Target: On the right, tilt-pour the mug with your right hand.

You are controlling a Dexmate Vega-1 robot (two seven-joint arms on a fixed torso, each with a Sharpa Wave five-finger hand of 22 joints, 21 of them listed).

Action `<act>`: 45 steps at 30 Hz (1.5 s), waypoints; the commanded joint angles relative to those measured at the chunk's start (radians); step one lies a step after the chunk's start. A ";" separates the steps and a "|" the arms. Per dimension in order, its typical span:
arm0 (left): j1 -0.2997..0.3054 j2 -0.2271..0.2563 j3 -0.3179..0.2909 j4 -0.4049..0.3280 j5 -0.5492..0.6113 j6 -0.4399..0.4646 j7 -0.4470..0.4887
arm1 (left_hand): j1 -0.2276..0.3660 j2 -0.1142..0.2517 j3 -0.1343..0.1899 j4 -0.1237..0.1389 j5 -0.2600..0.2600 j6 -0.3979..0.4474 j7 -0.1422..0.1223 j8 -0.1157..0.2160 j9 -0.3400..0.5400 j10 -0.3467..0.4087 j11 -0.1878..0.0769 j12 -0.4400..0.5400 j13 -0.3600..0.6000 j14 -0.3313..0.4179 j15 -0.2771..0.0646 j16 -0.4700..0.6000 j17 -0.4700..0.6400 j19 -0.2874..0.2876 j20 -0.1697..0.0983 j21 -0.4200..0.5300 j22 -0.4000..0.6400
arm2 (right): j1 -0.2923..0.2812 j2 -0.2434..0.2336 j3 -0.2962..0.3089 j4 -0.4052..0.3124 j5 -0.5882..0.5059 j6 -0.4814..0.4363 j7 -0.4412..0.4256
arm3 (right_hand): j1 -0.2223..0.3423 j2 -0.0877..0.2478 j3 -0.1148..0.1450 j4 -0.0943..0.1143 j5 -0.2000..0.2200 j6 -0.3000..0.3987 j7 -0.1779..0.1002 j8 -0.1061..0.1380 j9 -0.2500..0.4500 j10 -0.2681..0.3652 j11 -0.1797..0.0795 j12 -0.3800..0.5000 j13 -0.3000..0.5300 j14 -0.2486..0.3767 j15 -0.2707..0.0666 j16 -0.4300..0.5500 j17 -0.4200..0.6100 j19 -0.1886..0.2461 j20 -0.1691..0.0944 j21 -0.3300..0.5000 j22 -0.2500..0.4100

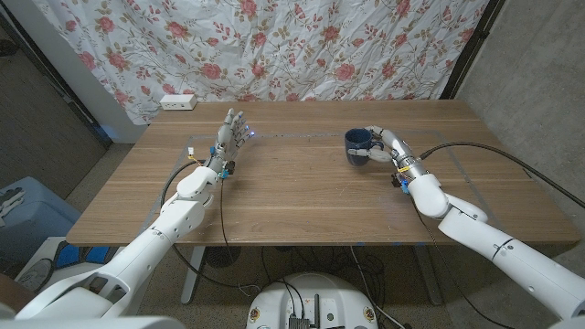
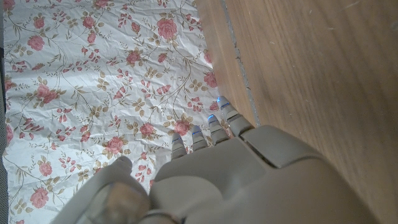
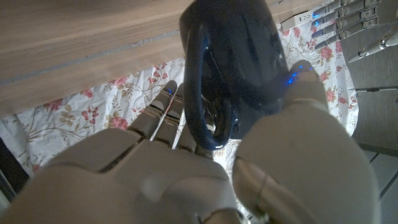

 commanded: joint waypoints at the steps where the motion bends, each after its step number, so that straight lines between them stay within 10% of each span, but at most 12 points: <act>1: 0.001 -0.001 -0.001 -0.002 0.000 0.001 0.004 | -0.003 0.119 0.006 0.001 0.008 -0.003 -0.007 0.006 0.003 -0.004 -0.007 0.004 0.005 0.008 -0.003 0.005 0.005 0.008 0.000 0.006 0.003 | -0.010 -0.067 0.023 -0.089 -0.024 -0.078 0.062 | 0.046 0.054 0.000 0.005 -0.004 0.074 -0.060 0.010 0.000 0.082 -0.068 0.008 0.006 0.016 -0.154 0.009 0.002 0.014 -0.041 0.000 0.001; 45: 0.000 0.000 0.000 0.001 -0.001 0.000 -0.002 | -0.003 0.119 0.006 0.001 0.008 -0.003 -0.006 0.006 0.003 -0.004 -0.006 0.004 0.005 0.008 -0.003 0.005 0.005 0.008 0.000 0.006 0.003 | 0.136 -0.213 -0.065 -0.281 -0.257 -0.365 0.389 | 0.066 0.078 0.015 0.004 -0.014 0.161 -0.079 0.032 -0.007 0.183 -0.092 0.019 0.028 0.112 -0.170 0.013 -0.002 0.057 -0.041 -0.004 0.000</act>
